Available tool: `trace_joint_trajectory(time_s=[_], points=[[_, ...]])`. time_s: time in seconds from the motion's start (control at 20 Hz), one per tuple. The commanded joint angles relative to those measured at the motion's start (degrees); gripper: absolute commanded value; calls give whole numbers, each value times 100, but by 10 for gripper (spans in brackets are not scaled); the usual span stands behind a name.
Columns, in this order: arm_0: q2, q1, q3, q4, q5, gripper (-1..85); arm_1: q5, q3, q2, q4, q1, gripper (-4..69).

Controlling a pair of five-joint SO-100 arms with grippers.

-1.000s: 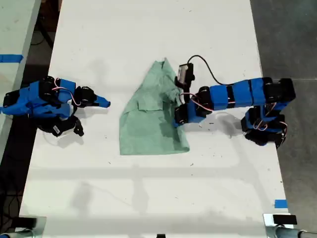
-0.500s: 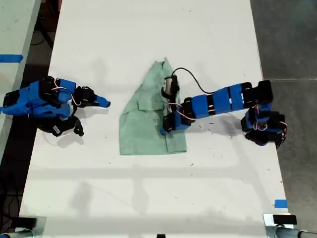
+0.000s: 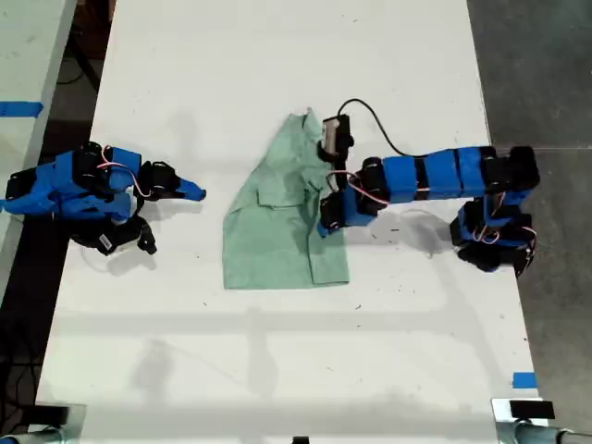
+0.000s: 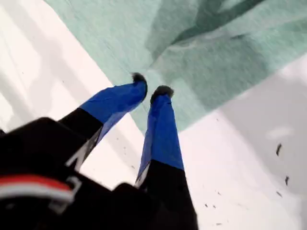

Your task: Fold t shirt

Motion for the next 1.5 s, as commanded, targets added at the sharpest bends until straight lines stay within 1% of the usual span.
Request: trace_joint_trajectory(time_s=[0.0,0.15,0.2,0.25,0.35,0.45,0.5,0.55,0.6,0.85,1.45], points=[[26,-18,-26,9,-62,0,211,1600,2215,-158,220,15],[26,-18,-26,9,-62,0,167,5133,5273,-1564,431,15],[26,-26,-26,9,-62,0,88,6196,6284,-1828,527,15],[26,-26,-26,0,-62,0,53,7014,7216,-1846,589,15],[26,-26,-26,0,-70,0,-123,8130,8851,-1556,677,15],[26,-26,-18,0,-88,0,-369,9053,10450,-1002,791,15],[26,-26,-18,0,-88,0,-360,9633,10846,-791,949,15],[26,-18,-18,0,-97,0,-202,9835,10802,-738,1046,15],[26,-18,-9,0,-97,0,-202,9729,10802,-694,870,15],[26,9,0,-9,-97,0,-105,9782,10802,-598,844,15],[26,0,-9,-9,-97,0,-70,9782,10802,-571,826,15]])
